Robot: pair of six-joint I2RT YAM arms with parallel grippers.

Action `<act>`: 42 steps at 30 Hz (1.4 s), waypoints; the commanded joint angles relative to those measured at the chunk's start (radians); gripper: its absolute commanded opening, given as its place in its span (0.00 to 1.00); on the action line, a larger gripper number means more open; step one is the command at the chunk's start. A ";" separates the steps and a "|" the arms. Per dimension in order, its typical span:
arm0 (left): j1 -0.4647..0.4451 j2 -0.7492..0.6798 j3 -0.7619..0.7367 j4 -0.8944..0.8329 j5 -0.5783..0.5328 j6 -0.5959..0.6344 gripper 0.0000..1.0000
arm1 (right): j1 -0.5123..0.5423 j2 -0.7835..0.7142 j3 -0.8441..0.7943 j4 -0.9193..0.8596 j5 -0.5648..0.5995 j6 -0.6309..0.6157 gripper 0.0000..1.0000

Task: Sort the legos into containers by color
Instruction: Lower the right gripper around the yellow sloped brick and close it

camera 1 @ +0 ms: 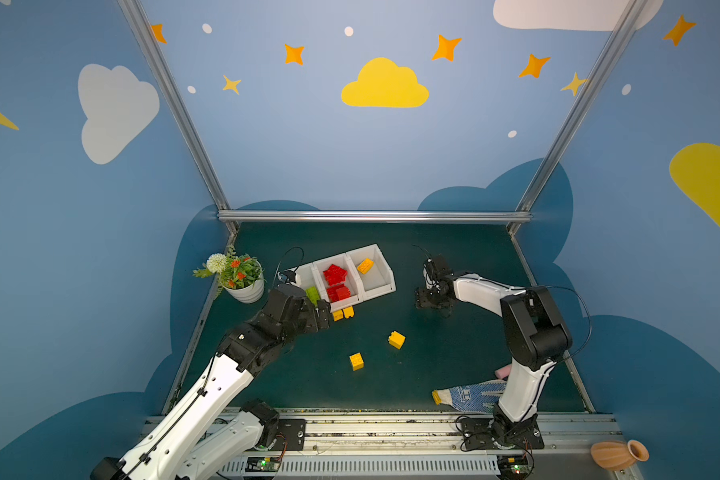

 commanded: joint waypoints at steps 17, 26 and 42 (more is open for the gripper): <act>0.030 0.012 -0.006 0.017 0.050 -0.009 1.00 | -0.007 0.026 0.019 0.002 -0.026 -0.038 0.33; 0.029 0.010 -0.011 0.015 0.042 -0.011 1.00 | -0.012 0.046 0.035 -0.030 0.051 -0.032 0.70; 0.030 0.021 -0.010 0.012 0.039 -0.010 1.00 | -0.021 0.078 0.090 -0.032 0.055 -0.054 0.42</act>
